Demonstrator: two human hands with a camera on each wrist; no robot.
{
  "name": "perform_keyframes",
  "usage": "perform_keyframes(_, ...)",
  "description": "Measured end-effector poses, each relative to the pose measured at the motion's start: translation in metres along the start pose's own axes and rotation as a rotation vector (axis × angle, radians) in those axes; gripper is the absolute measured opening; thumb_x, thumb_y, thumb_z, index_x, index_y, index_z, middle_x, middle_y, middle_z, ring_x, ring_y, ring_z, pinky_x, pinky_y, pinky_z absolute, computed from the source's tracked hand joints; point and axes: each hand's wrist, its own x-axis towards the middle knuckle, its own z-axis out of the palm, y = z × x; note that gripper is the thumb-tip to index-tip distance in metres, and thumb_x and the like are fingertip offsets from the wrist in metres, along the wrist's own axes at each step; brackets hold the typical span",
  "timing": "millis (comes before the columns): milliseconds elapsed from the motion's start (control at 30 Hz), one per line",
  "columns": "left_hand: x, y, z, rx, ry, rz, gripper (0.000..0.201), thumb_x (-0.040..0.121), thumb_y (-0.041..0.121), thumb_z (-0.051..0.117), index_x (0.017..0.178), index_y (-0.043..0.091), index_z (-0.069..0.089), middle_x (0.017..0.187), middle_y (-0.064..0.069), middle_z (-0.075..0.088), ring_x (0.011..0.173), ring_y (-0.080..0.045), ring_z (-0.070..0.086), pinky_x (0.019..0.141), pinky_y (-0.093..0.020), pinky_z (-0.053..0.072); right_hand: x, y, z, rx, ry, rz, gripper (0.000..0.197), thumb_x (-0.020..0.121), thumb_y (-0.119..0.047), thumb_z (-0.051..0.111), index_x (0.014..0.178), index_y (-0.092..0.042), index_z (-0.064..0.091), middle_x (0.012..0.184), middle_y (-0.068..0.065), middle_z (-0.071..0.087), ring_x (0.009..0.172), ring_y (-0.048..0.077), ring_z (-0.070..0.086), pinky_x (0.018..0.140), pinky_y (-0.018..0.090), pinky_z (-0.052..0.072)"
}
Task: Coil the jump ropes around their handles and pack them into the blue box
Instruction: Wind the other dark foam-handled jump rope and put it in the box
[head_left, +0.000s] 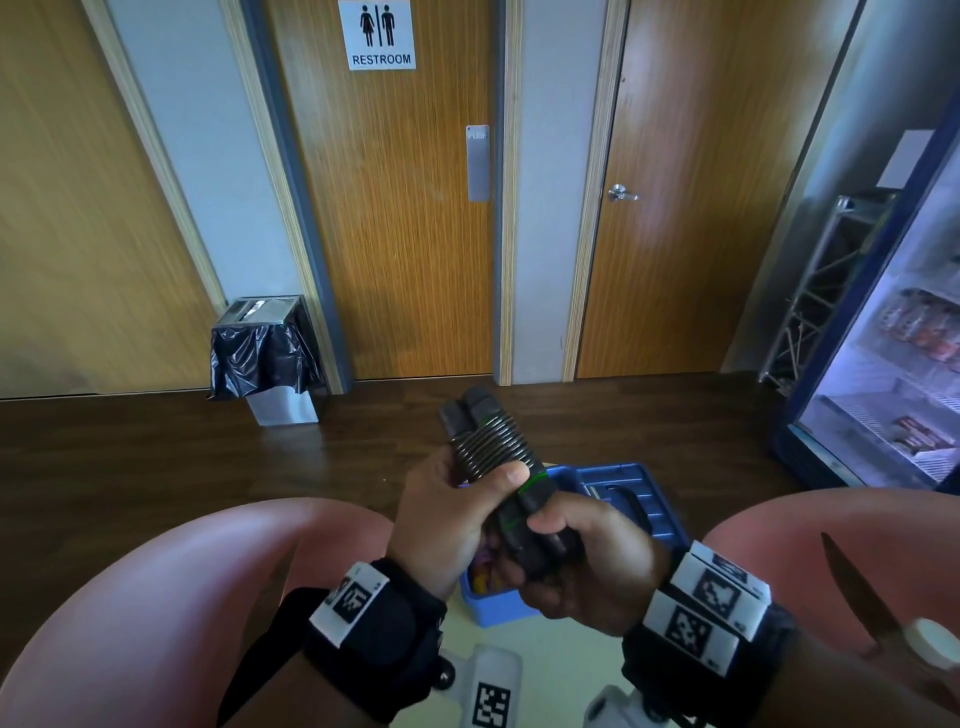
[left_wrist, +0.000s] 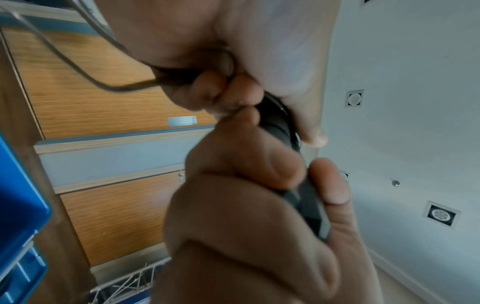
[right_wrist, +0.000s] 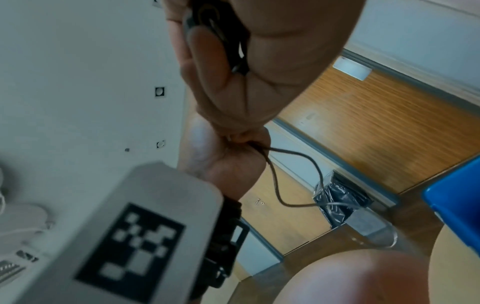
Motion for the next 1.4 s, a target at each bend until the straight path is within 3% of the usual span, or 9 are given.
perform_keyframes(200, -0.002, -0.008, -0.01, 0.033, -0.191, 0.002, 0.022, 0.068, 0.042, 0.073, 0.076, 0.022, 0.071, 0.052, -0.007, 0.057, 0.04, -0.016, 0.048, 0.041, -0.02, 0.037, -0.01, 0.009, -0.007, 0.145, -0.122, -0.084, 0.041, 0.069, -0.036, 0.058, 0.096, -0.005, 0.063, 0.107, 0.022, 0.036, 0.072, 0.03, 0.004, 0.045, 0.03, 0.01)
perform_keyframes(533, -0.017, -0.019, 0.017, 0.176, -0.243, -0.066, 0.041, 0.099, 0.015, 0.053, 0.059, 0.018, 0.063, 0.051, 0.002, 0.056, 0.043, -0.001, 0.049, 0.05, -0.011, 0.04, -0.037, 0.008, -0.046, 0.279, -0.16, -0.007, 0.042, 0.064, -0.038, 0.063, 0.091, -0.006, 0.065, 0.071, 0.01, 0.05, 0.043, 0.013, 0.031, 0.041, 0.021, 0.013)
perform_keyframes(633, -0.015, -0.026, 0.032, 0.106, -0.303, -0.133, 0.041, 0.095, 0.036, 0.061, 0.065, 0.009, 0.065, 0.056, 0.002, 0.059, 0.053, -0.006, 0.055, 0.06, -0.017, 0.046, -0.05, 0.003, -0.069, 0.333, -0.278, -0.017, 0.044, 0.069, -0.036, 0.061, 0.099, -0.003, 0.061, 0.074, 0.011, 0.051, 0.042, 0.013, 0.036, 0.039, 0.021, 0.017)
perform_keyframes(867, 0.021, -0.046, 0.076, 0.204, -0.28, -0.07, 0.076, 0.074, 0.062, 0.076, 0.07, -0.01, 0.05, 0.074, -0.046, 0.052, 0.069, -0.033, 0.053, 0.062, -0.051, 0.041, -0.084, -0.013, -0.129, 0.327, -0.458, -0.054, 0.044, 0.076, -0.033, 0.06, 0.107, -0.002, 0.057, 0.077, 0.012, 0.054, 0.043, 0.012, 0.032, 0.039, 0.022, 0.019)
perform_keyframes(1033, 0.03, -0.045, 0.131, 0.186, -0.338, -0.076, 0.038, 0.082, 0.055, 0.071, 0.065, 0.021, 0.066, 0.063, -0.009, 0.06, 0.056, -0.012, 0.05, 0.059, -0.022, 0.04, -0.105, -0.03, -0.161, 0.348, -0.567, -0.106, 0.045, 0.079, -0.035, 0.057, 0.11, -0.003, 0.054, 0.08, 0.009, 0.053, 0.047, 0.014, 0.027, 0.04, 0.022, 0.02)
perform_keyframes(1133, 0.033, -0.056, 0.144, 0.268, -0.578, -0.127, 0.015, 0.094, 0.023, 0.058, 0.089, 0.014, 0.069, 0.081, 0.011, 0.07, 0.076, -0.002, 0.062, 0.073, -0.02, 0.049, -0.123, -0.039, -0.178, 0.116, -0.546, -0.117, 0.052, 0.076, -0.039, 0.066, 0.106, 0.001, 0.055, 0.074, 0.012, 0.053, 0.043, 0.014, 0.02, 0.038, 0.024, 0.016)
perform_keyframes(1200, 0.044, -0.057, 0.141, 0.537, -0.475, -0.165, 0.007, 0.092, 0.006, 0.059, 0.091, 0.004, 0.065, 0.075, 0.019, 0.068, 0.077, 0.013, 0.06, 0.076, -0.02, 0.049, -0.137, -0.052, -0.186, -0.252, -0.478, -0.059, 0.066, 0.077, -0.06, 0.066, 0.104, 0.0, 0.058, 0.073, 0.013, 0.054, 0.045, 0.018, 0.032, 0.042, 0.028, 0.025)
perform_keyframes(1300, 0.054, -0.038, 0.151, 0.895, -0.583, -0.176, 0.034, 0.081, 0.019, 0.079, 0.058, 0.033, 0.058, 0.054, 0.017, 0.055, 0.052, 0.002, 0.052, 0.055, -0.016, 0.041, -0.154, -0.073, -0.192, -1.18, -0.263, 0.049, 0.067, 0.076, -0.083, 0.048, 0.094, -0.02, 0.062, 0.082, 0.004, 0.061, 0.072, 0.028, 0.058, 0.069, 0.039, 0.048)
perform_keyframes(1400, 0.056, -0.027, 0.174, 1.086, -0.619, -0.071, 0.032, 0.084, 0.038, 0.075, 0.061, 0.024, 0.057, 0.058, 0.01, 0.053, 0.053, -0.003, 0.048, 0.054, -0.025, 0.04, -0.156, -0.074, -0.198, -1.781, -0.105, 0.044, 0.053, 0.085, -0.08, 0.039, 0.095, -0.029, 0.051, 0.089, -0.001, 0.064, 0.083, 0.024, 0.063, 0.078, 0.037, 0.053)
